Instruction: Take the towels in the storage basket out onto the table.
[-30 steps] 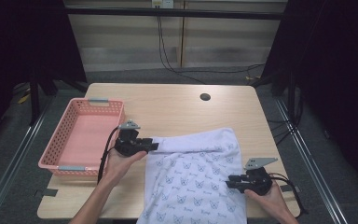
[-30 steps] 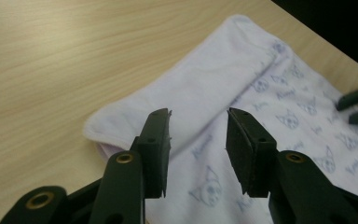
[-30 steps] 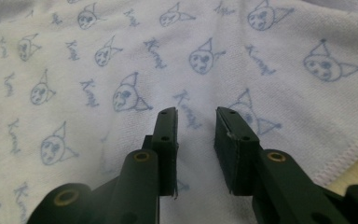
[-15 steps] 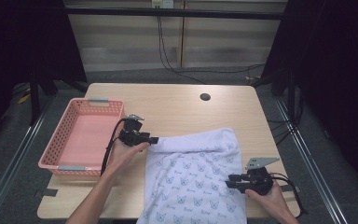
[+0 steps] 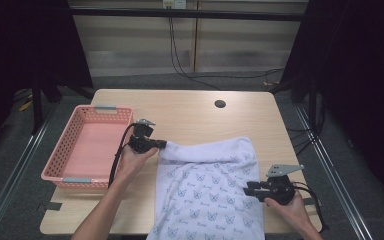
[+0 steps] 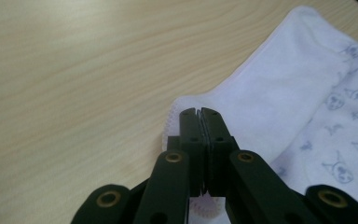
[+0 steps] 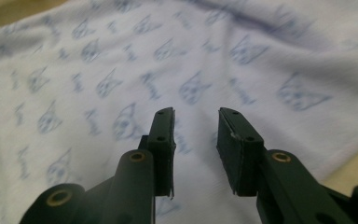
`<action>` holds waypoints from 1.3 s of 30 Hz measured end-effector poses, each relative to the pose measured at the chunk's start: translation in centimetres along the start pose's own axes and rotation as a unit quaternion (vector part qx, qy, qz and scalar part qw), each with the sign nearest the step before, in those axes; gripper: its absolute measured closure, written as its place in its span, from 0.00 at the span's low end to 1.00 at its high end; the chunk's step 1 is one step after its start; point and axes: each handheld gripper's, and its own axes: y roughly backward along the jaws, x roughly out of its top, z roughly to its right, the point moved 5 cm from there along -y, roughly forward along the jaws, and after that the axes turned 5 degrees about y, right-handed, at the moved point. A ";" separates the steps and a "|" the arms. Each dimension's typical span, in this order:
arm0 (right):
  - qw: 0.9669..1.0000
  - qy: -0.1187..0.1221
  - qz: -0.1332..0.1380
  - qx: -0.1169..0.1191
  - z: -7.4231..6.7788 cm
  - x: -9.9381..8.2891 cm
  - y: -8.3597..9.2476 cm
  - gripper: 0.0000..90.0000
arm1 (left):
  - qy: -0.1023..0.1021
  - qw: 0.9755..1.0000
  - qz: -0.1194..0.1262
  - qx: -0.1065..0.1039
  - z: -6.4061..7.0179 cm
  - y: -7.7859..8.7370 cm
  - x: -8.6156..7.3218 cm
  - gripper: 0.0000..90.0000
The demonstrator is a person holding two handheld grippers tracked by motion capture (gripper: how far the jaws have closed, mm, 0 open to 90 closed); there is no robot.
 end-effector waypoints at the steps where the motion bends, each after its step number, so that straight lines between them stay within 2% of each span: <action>1: 1.000 -0.005 0.010 -0.005 0.4 0.4 0.2 0.75 | -0.002 1.000 0.012 0.006 -0.2 0.2 0.7 0.99; 2: 0.999 -0.017 0.025 -0.011 1.1 1.1 0.5 0.75 | -0.003 1.000 0.020 0.007 -0.3 0.2 1.1 0.99; 3: 0.999 -0.018 0.032 -0.013 1.5 1.5 0.6 0.75 | -0.001 1.000 0.030 0.008 -0.5 0.2 1.4 0.99; 5: 0.999 -0.023 0.041 -0.014 2.2 2.2 0.6 0.75 | 0.005 0.999 0.051 0.005 -1.1 0.2 2.5 0.98; 8: 0.998 -0.024 0.045 -0.031 3.5 3.2 0.0 0.76 | 0.006 0.997 0.071 0.009 -1.5 0.3 3.8 0.97; 9: 0.998 -0.026 0.045 -0.040 4.0 3.5 -0.3 0.77 | 0.020 0.997 0.072 0.016 -1.8 0.4 4.2 0.91; 10: 0.998 -0.031 0.047 -0.043 4.8 3.9 -0.6 0.77 | 0.026 0.997 0.072 0.019 -1.8 0.6 4.4 0.79; 11: 0.997 -0.033 0.047 -0.050 5.4 4.2 -0.9 0.77 | 0.023 0.997 0.076 0.014 -1.6 0.8 4.5 0.76; 13: 0.996 -0.042 0.045 -0.059 6.7 4.5 -1.4 0.78 | 0.006 0.997 0.079 0.008 -0.7 1.3 4.6 0.75; 14: 0.996 -0.045 0.038 -0.071 7.5 4.5 -1.8 0.78 | 0.002 0.997 0.077 0.002 -0.5 1.4 4.5 0.73; 16: 0.994 -0.050 0.027 -0.090 8.8 4.5 -2.5 0.77 | -0.009 0.998 0.066 0.002 0.2 1.6 4.0 0.74; 17: 0.993 -0.052 0.024 -0.105 9.5 4.4 -2.8 0.76 | -0.006 0.998 0.062 -0.005 0.5 1.6 3.7 0.75; 18: 0.992 -0.059 0.024 -0.112 10.0 4.4 -2.9 0.75 | -0.016 0.998 0.059 -0.013 1.0 1.6 3.2 0.76; 20: 0.991 -0.068 0.023 -0.114 10.9 4.3 -3.4 0.75 | -0.030 0.998 0.054 -0.024 2.0 1.7 2.2 0.76; 24: 0.989 -0.071 -0.007 -0.129 11.8 3.6 -5.0 0.71 | -0.030 0.997 0.061 -0.045 3.3 1.8 0.8 0.75; 26: 0.987 -0.066 -0.003 -0.145 12.2 3.5 -5.4 0.75 | -0.045 0.996 0.058 -0.043 4.0 1.7 0.5 0.75; 27: 0.986 -0.072 -0.002 -0.153 12.4 3.6 -5.5 0.82 | -0.055 0.997 0.049 -0.038 4.4 1.5 0.3 0.74; 29: 0.982 -0.065 -0.018 -0.179 13.0 3.7 -5.5 0.96 | -0.062 0.996 0.044 -0.045 5.0 1.4 -0.2 0.74; 31: 0.976 -0.074 -0.022 -0.202 13.8 3.8 -5.4 1.00 | -0.074 0.996 0.032 -0.045 5.5 1.4 -1.2 0.73; 32: 0.975 -0.081 -0.021 -0.207 14.2 3.9 -5.3 1.00 | -0.073 0.996 0.032 -0.046 5.6 1.4 -1.5 0.73; 33: 0.974 -0.082 -0.021 -0.212 14.4 3.9 -5.2 1.00 | -0.077 0.995 0.026 -0.052 5.8 1.5 -2.4 0.73; 35: 0.970 -0.092 -0.025 -0.224 15.1 3.7 -4.8 1.00 | -0.081 0.995 0.012 -0.049 6.0 1.6 -3.9 0.73; 37: 0.967 -0.097 -0.027 -0.233 15.6 3.4 -4.4 1.00 | -0.085 0.995 -0.011 -0.050 6.4 1.8 -5.7 0.73; 38: 0.967 -0.106 -0.024 -0.232 15.7 3.3 -4.1 0.95 | -0.088 0.995 -0.025 -0.040 6.6 1.8 -6.6 0.73; 39: 0.968 -0.112 -0.014 -0.223 15.6 3.3 -3.9 0.88 | -0.093 0.994 -0.036 -0.046 7.0 1.8 -7.6 0.74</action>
